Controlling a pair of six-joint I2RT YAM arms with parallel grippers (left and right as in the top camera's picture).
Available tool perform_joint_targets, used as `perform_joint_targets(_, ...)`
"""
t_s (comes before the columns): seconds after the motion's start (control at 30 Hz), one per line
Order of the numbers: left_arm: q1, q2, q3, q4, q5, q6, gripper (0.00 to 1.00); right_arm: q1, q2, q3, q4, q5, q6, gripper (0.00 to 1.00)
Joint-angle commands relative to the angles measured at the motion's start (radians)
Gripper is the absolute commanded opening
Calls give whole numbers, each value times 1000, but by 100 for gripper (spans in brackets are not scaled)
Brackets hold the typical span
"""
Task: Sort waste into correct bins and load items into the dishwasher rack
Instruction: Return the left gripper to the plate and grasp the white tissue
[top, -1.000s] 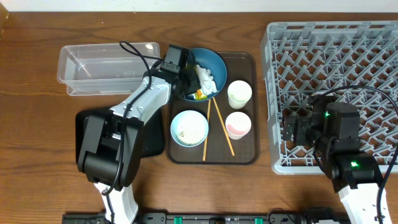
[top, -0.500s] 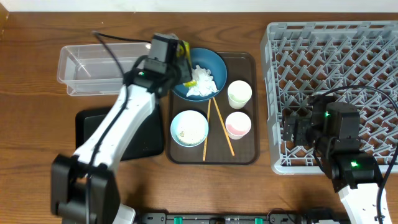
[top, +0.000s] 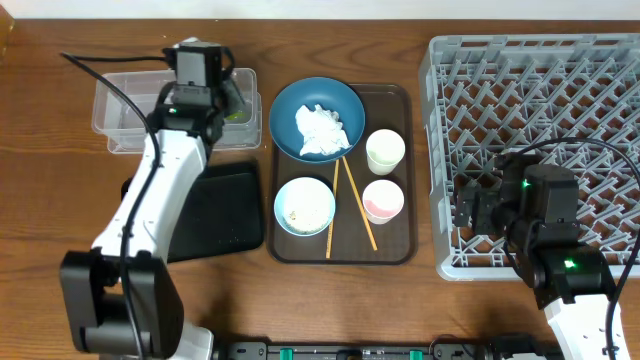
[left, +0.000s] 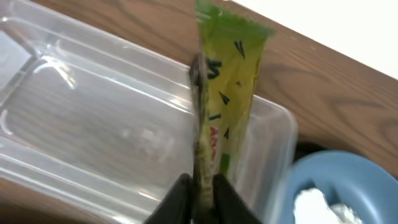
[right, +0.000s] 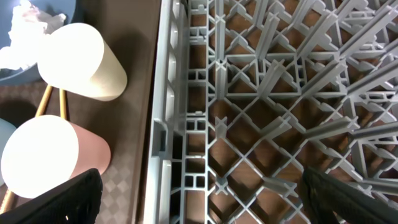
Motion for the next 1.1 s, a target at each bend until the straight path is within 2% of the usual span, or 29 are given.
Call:
perform_joint_targets(0.0, 15, 31, 16, 31, -24, 9, 27, 24, 1, 23, -7, -1, 11, 99)
perform_joint_targets(0.07, 15, 35, 16, 47, -24, 8, 34, 24, 1, 23, -13, -1, 11, 99)
perform_joint_targets(0.17, 14, 35, 16, 53, -3, -10, 34, 24, 1, 23, -18, -1, 11, 99)
perform_joint_targets(0.47, -53, 35, 16, 45, 261, -10, 37, 24, 1, 23, -17, -1, 11, 99)
perform_joint_targets(0.63, -155, 50, 15, 47, 265, 42, 51, 24, 1, 23, -17, -1, 11, 99)
perform_joint_targets(0.73, -209, 89, 15, 69, 265, 69, 56, 24, 1, 23, -18, -1, 12, 99)
perform_joint_targets(1.07, -309, 277, 15, 174, 266, 69, 59, 24, 1, 23, -18, -2, 11, 99)
